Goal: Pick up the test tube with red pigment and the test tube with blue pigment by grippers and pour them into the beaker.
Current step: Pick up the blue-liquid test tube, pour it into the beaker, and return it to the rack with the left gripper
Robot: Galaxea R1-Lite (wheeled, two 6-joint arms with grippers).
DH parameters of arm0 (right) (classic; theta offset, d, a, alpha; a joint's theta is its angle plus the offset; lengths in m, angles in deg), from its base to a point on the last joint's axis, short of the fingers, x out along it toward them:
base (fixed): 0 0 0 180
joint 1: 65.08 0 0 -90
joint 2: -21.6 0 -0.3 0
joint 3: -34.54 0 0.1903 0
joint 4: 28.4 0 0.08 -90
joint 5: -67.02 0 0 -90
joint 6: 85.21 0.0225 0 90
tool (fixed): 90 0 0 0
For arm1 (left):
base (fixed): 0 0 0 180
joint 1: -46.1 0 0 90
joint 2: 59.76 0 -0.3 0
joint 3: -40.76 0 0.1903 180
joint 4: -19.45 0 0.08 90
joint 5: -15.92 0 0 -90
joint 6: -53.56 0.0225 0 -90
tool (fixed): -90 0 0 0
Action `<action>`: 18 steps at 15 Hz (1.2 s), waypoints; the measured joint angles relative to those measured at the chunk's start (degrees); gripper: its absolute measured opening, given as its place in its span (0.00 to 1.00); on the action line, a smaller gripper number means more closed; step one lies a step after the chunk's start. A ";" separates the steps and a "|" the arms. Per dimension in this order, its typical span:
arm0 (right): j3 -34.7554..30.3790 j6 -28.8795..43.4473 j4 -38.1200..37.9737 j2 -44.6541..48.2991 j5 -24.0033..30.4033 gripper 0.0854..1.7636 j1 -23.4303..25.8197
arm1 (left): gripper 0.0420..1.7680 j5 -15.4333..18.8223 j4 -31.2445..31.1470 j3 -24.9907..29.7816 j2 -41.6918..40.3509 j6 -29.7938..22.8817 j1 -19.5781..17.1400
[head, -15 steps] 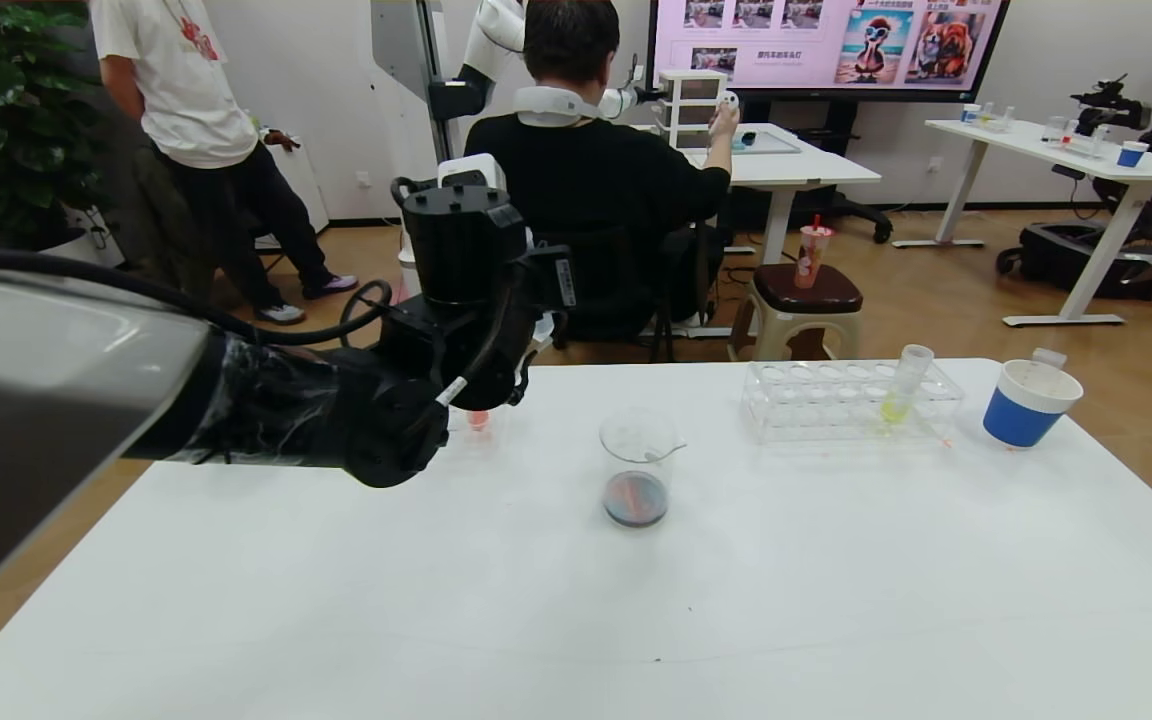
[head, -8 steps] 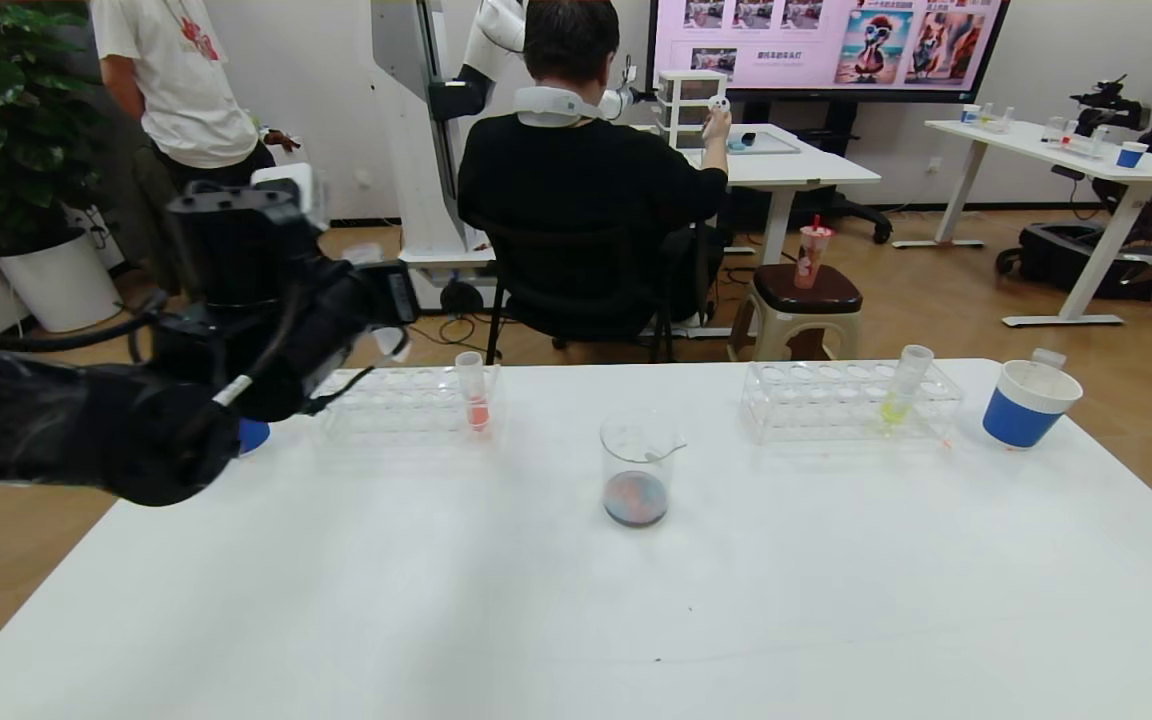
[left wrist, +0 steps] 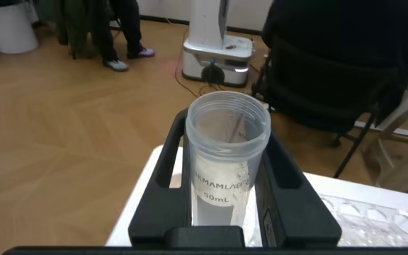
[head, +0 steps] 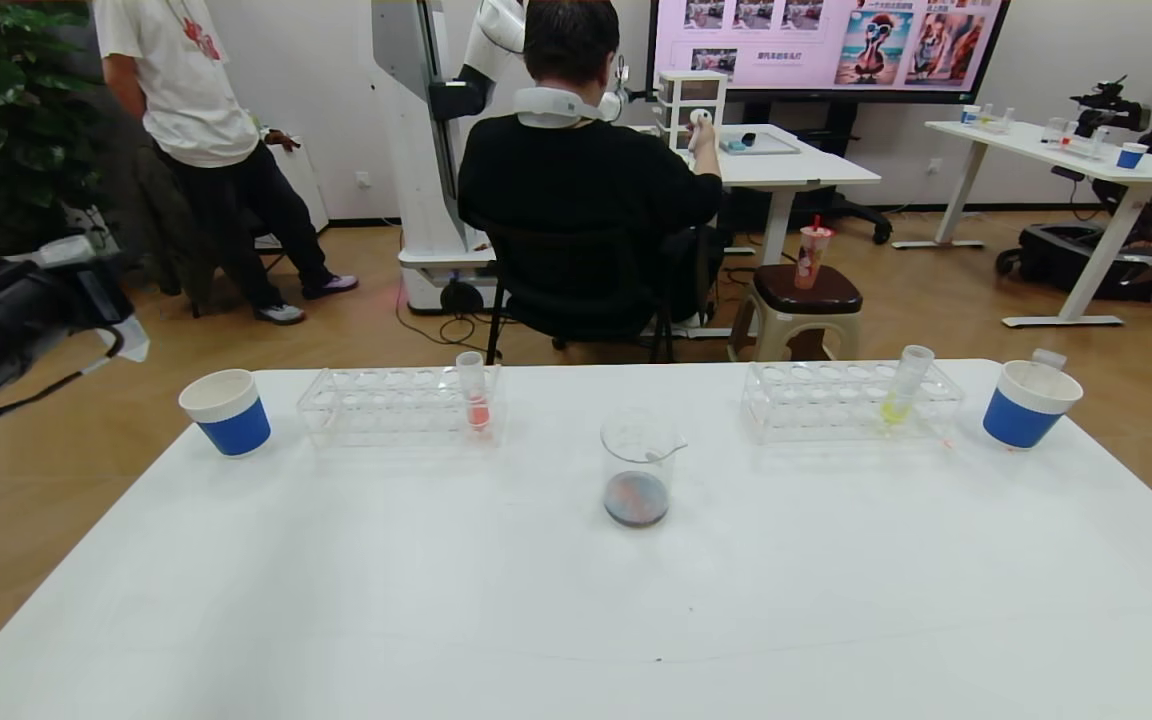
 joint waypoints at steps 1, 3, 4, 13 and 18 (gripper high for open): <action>0.00 0.00 -0.02 0.00 0.02 0.98 0.00 | 0.27 0.66 3.16 0.30 0.99 0.01 -2.15; 0.00 0.00 0.00 0.00 0.00 0.98 0.00 | 0.27 0.83 7.83 0.61 3.61 -0.07 -3.89; 0.00 0.00 0.00 0.00 0.00 0.98 0.00 | 0.27 0.79 9.36 0.61 5.21 -0.13 -4.10; 0.00 -0.02 -0.02 0.00 0.00 0.98 0.00 | 0.27 -1.63 16.40 -8.19 23.04 0.01 -0.40; 0.00 0.00 0.00 0.00 0.00 0.98 0.00 | 0.27 -1.94 22.02 -9.35 30.87 0.20 0.61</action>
